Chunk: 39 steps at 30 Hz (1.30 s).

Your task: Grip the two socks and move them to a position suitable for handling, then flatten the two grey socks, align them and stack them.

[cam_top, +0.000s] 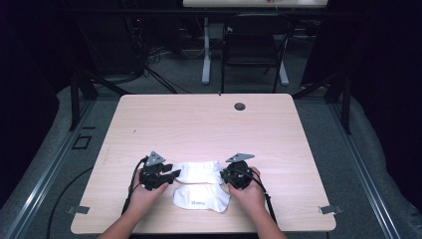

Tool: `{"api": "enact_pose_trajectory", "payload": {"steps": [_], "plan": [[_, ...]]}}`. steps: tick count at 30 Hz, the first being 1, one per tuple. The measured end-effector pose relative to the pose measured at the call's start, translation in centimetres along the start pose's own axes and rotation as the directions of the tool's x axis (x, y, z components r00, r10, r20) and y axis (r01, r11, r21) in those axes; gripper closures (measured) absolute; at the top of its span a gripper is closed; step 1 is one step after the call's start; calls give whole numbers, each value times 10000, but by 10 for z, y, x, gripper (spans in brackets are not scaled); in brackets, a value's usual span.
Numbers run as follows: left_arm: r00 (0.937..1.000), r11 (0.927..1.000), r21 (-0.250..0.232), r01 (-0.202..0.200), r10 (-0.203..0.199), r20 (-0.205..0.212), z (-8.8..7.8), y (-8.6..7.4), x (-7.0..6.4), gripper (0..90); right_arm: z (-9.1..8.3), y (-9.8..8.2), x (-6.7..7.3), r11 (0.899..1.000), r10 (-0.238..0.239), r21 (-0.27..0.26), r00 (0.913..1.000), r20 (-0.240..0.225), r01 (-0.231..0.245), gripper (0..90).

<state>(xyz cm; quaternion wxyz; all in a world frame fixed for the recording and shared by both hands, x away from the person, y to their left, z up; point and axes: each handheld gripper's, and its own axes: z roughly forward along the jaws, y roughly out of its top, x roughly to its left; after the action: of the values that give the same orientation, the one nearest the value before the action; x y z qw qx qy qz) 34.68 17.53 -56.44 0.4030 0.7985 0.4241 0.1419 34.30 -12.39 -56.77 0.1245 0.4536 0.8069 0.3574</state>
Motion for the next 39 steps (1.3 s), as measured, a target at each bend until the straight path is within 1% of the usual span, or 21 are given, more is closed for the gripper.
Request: {"api": "enact_pose_trajectory", "payload": {"steps": [3, 7, 8, 11, 13, 14, 15, 16, 17, 20, 23, 25, 27, 30, 33, 35, 36, 38, 39], "plan": [[9999, 9999, 51, 139, -139, -80, 2, 0, 5, 556, -6, 3, -1, 9996, 57, -273, 10000, -43, -58, 766], [9998, 9997, 184, 171, -169, -135, 5, 0, 8, 556, -11, 4, -4, 9978, 118, -659, 9998, 170, -107, 705], [9996, 9995, 209, 243, -240, -142, 6, 0, 8, 555, -11, 4, -6, 9979, 131, -641, 9997, 221, -117, 697], [9996, 9992, 286, 281, -278, -112, 9, -1, 9, 553, -9, 2, -10, 9972, 343, -677, 9990, 278, -323, 674], [9997, 9990, 403, 211, -207, -107, 11, -1, 9, 554, -7, 2, -13, 9975, 364, -619, 9989, 310, -344, 659], [9995, 9986, 426, 306, -301, -119, 12, -1, 9, 553, -6, 2, -13, 9974, 407, -609, 9986, 340, -386, 647], [9996, 9986, 473, 246, -240, -136, 14, -2, 9, 553, -5, 1, -14, 9976, 415, -574, 9986, 337, -396, 633], [9995, 9982, 516, 296, -289, -142, 15, -2, 9, 553, -4, 1, -14, 9969, 469, -647, 9982, 366, -444, 622], [9995, 9981, 547, 280, -273, -135, 15, -2, 9, 553, -2, 0, -15, 9972, 471, -603, 9982, 383, -448, 608], [9997, 9977, 652, 207, -198, -134, 18, -3, 9, 554, 1, 0, -16, 9978, 535, -419, 9980, 329, -521, 595], [9997, 9973, 720, 167, -154, -186, 18, -4, 9, 563, 5, -1, -16, 9976, 618, -316, 9979, 173, -613, 597], [9997, 9974, 723, 73, -57, -221, 18, -4, 9, 575, 8, -2, -15, 9978, 630, -232, 9980, 52, -629, 601], [9997, 9978, 666, 13, 4, -262, 18, -5, 8, 592, 10, -3, -15, 9980, 575, -254, 9983, -8, -575, 614], [9997, 9979, 637, -104, 119, -235, 19, -5, 6, 635, 11, -3, -12, 9987, 442, -238, 9990, 5, -442, 672], [9998, 9981, 620, -43, 54, -175, 19, -6, 5, 688, 12, -3, -10, 9991, 378, -204, 9993, 6, -377, 750], [9999, 9978, 662, -20, 29, -130, 19, -5, 5, 747, 12, -3, -9, 9990, 382, -213, 9993, -32, -382, 801], [10000, 9975, 702, 30, -25, -65, 19, -5, 5, 768, 12, -3, -9, 9991, 378, -174, 9992, -133, -380, 820], [9998, 9974, 703, 186, -191, 69, 19, -5, 6, 813, 12, -2, -8, 9993, 348, -141, 9993, -160, -350, 853], [9997, 9972, 717, 197, -207, 128, 19, -5, 6, 827, 11, -2, -8, 9995, 269, -174, 9995, -161, -272, 857]]}}
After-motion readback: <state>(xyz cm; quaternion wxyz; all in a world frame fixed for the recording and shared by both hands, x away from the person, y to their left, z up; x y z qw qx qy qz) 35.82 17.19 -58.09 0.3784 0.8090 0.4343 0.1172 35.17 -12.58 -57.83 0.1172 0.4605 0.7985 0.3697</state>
